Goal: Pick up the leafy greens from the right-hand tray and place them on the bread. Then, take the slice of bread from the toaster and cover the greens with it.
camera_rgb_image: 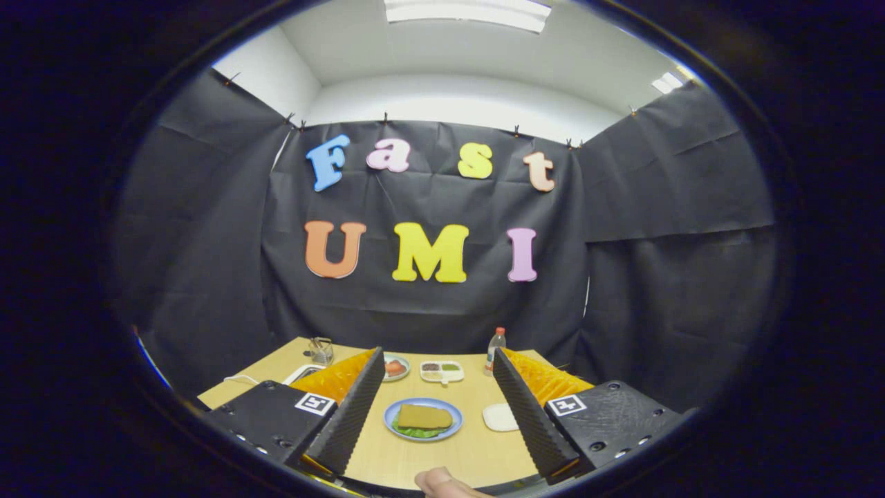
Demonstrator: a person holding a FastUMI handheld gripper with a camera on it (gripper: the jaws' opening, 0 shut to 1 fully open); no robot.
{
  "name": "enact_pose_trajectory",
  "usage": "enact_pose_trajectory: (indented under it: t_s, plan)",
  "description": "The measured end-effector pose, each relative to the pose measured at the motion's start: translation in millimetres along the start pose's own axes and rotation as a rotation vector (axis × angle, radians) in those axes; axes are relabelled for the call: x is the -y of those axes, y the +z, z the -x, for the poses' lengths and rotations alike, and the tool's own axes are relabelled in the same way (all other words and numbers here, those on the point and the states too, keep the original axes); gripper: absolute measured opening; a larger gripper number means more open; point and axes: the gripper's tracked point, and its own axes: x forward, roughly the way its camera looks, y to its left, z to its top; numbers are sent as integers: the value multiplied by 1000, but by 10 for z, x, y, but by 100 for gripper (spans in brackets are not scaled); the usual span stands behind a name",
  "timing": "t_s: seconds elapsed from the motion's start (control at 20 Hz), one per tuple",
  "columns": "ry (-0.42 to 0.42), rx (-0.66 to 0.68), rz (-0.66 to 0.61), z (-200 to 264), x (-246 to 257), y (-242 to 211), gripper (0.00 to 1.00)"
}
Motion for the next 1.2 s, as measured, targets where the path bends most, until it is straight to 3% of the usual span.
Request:
enact_pose_trajectory:
  t_s: [0.25, 0.45, 0.6, 1.2]
  plan:
    - [-17, 109, -19, 510, 332, 337, 95]
    - [-10, 110, 2, 675, 406, 257, 95]
    - [22, 75, -5, 657, 356, 150, 95]
    - [20, -47, -13, 390, 349, -521, 95]
